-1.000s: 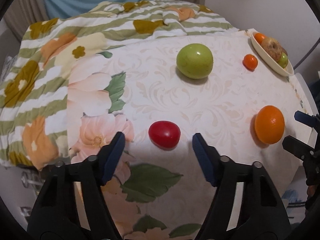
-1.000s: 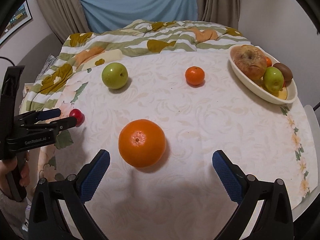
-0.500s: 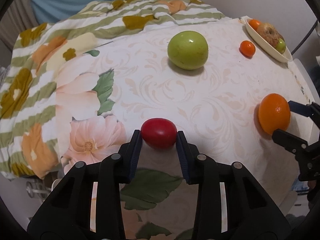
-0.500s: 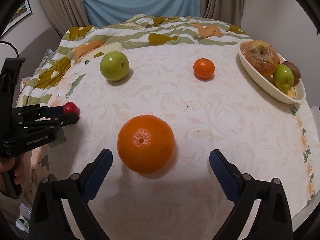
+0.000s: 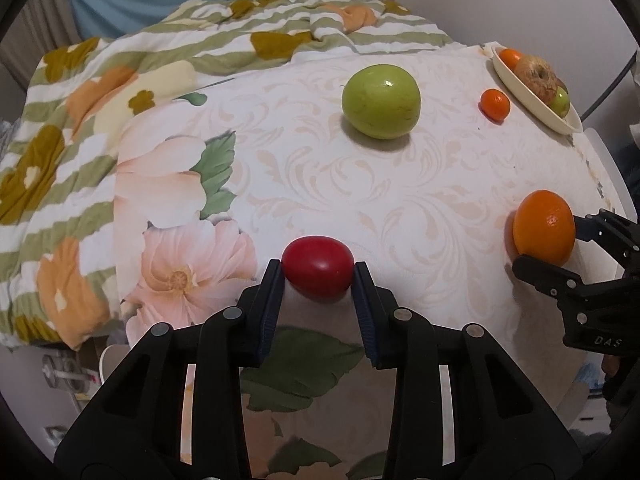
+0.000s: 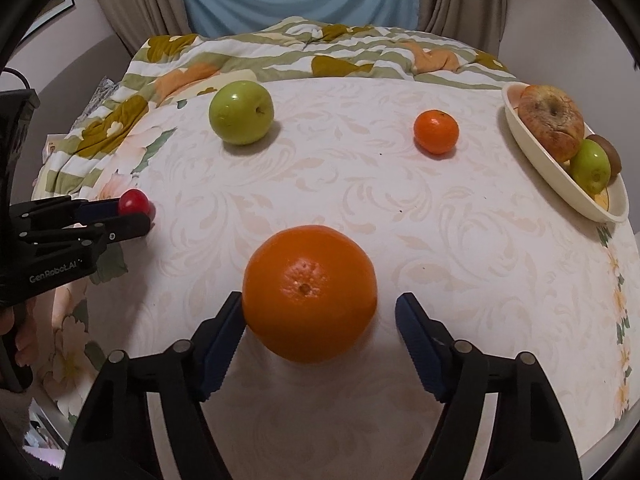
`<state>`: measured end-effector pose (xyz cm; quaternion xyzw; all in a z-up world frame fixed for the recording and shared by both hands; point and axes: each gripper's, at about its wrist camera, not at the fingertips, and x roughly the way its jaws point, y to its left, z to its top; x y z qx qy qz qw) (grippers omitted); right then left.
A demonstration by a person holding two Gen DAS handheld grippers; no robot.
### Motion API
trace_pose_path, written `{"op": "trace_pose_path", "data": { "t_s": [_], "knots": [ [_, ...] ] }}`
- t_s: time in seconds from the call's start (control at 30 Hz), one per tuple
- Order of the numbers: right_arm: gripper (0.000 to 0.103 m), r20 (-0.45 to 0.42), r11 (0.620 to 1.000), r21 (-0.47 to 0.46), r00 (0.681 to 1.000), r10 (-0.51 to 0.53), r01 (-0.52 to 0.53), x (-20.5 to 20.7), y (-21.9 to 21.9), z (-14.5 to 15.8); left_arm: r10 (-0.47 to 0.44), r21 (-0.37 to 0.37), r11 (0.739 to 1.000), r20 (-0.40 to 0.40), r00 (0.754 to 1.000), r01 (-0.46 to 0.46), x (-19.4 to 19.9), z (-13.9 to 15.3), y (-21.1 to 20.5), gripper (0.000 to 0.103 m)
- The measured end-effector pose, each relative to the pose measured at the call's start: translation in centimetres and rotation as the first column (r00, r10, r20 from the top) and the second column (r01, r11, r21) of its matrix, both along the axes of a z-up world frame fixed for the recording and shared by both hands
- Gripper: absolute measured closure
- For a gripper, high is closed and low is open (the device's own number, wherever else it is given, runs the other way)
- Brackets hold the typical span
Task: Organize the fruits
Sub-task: 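Carry the tomato onto the duck plate and open the left gripper while the right carries the orange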
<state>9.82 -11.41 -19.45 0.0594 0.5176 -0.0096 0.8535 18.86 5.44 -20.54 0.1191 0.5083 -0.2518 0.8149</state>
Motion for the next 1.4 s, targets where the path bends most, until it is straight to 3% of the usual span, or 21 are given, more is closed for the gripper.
{"op": "trace_pose_path", "data": {
  "t_s": [0.07,0.2,0.37,0.73,1.07,1.4],
  "knots": [
    [0.048,0.007,1.0,0.014,1.0,0.017,-0.017,0.2,0.2,0.1,0.003,0.001,1.0,0.001,1.0,-0.003,-0.1,0.1,0.0,0.061],
    [0.048,0.01,0.999,-0.018,0.999,0.044,-0.044,0.1,0.6,0.3,0.013,-0.009,1.0,0.001,1.0,-0.013,-0.3,0.5,0.1,0.061],
    [0.048,0.019,0.999,0.017,0.999,0.037,-0.037,-0.2,0.3,0.8,0.021,-0.019,1.0,0.007,1.0,-0.021,-0.5,1.5,0.0,0.061],
    [0.049,0.073,0.999,0.038,0.997,0.021,-0.024,-1.6,-2.4,5.1,0.064,-0.055,0.997,0.024,0.998,-0.063,-1.6,6.3,-2.1,0.061],
    [0.049,0.126,1.0,0.028,0.992,-0.012,0.009,-3.8,-9.1,9.7,0.086,-0.099,0.992,0.087,0.993,-0.077,-3.1,11.7,-8.2,0.061],
    [0.049,0.166,1.0,0.001,0.986,-0.022,0.022,-5.0,-17.7,12.6,0.07,-0.135,0.989,0.108,0.992,-0.055,-5.0,13.7,-17.7,0.061]
  ]
}}
